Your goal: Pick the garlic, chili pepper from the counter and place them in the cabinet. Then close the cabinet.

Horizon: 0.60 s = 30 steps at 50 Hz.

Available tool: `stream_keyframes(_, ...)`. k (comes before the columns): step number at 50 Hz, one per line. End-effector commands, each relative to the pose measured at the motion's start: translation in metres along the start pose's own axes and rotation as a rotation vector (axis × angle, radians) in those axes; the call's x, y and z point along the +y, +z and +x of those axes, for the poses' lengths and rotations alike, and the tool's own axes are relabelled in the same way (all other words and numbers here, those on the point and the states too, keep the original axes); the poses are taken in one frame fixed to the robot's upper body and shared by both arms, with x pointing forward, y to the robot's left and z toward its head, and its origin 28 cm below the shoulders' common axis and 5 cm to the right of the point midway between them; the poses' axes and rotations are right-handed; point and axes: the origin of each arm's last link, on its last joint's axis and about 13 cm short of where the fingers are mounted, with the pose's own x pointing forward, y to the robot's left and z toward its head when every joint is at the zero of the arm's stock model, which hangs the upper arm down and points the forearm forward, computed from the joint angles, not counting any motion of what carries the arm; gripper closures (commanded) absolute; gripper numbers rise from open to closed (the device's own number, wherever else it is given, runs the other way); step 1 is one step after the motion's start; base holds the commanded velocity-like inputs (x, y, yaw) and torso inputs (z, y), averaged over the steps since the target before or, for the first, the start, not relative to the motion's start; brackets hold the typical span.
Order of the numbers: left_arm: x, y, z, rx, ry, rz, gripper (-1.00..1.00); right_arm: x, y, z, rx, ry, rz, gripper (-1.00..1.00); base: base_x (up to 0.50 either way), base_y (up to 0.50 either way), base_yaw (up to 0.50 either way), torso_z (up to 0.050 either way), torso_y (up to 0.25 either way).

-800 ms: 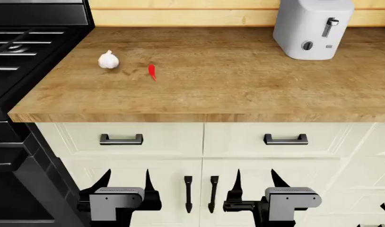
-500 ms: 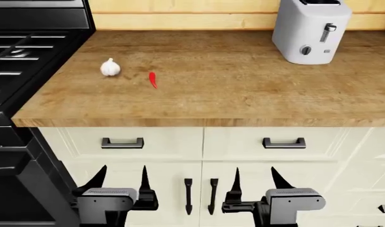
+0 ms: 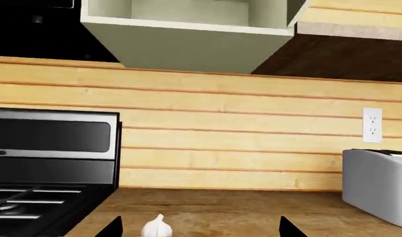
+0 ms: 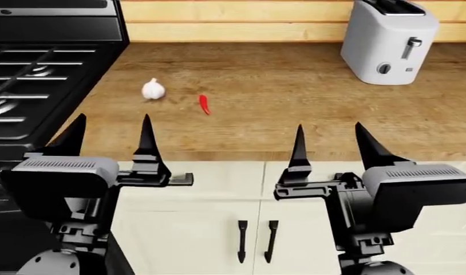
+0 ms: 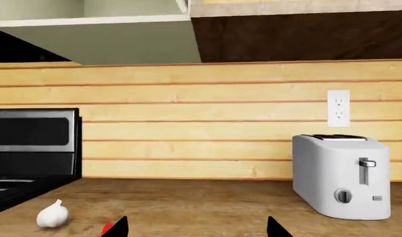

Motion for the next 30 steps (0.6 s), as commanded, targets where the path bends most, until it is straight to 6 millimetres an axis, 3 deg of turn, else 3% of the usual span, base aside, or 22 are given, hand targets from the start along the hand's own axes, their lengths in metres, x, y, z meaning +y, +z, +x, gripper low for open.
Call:
stream_keyframes(1,-0.002,0.018,0.000,-0.036,-0.022,0.010,-1.00,0.006,0.021,-0.005,-0.046,0.024,-0.020,-1.00,0.02,0.50,0.00,0.000,0.000)
stream_keyframes(13,-0.005,0.014,0.001,0.003,-0.056,0.039,-1.00,0.006,0.022,-0.003,-0.040,0.024,-0.011,-1.00,0.08,0.50,0.00,0.000,0.000)
stream_keyframes(16,-0.002,0.014,0.009,0.027,-0.066,0.090,-1.00,0.005,0.021,0.005,0.004,0.061,-0.066,-1.00,0.14,0.50,0.00,0.000,0.000)
stream_keyframes(19,0.004,0.026,0.029,0.041,-0.068,0.124,-1.00,0.001,0.033,0.026,0.037,0.088,-0.114,-1.00,0.17,0.50,0.00,0.000,0.000)
stream_keyframes(26,0.025,0.064,0.100,0.135,-0.144,0.070,-1.00,-0.014,0.084,0.107,0.153,0.111,-0.165,-1.00,0.35,0.43,0.00,0.000,0.000)
stream_keyframes(30,0.030,0.082,0.119,0.210,-0.191,0.017,-1.00,-0.019,0.101,0.137,0.184,0.108,-0.242,-1.00,0.42,0.35,0.00,0.000,0.000)
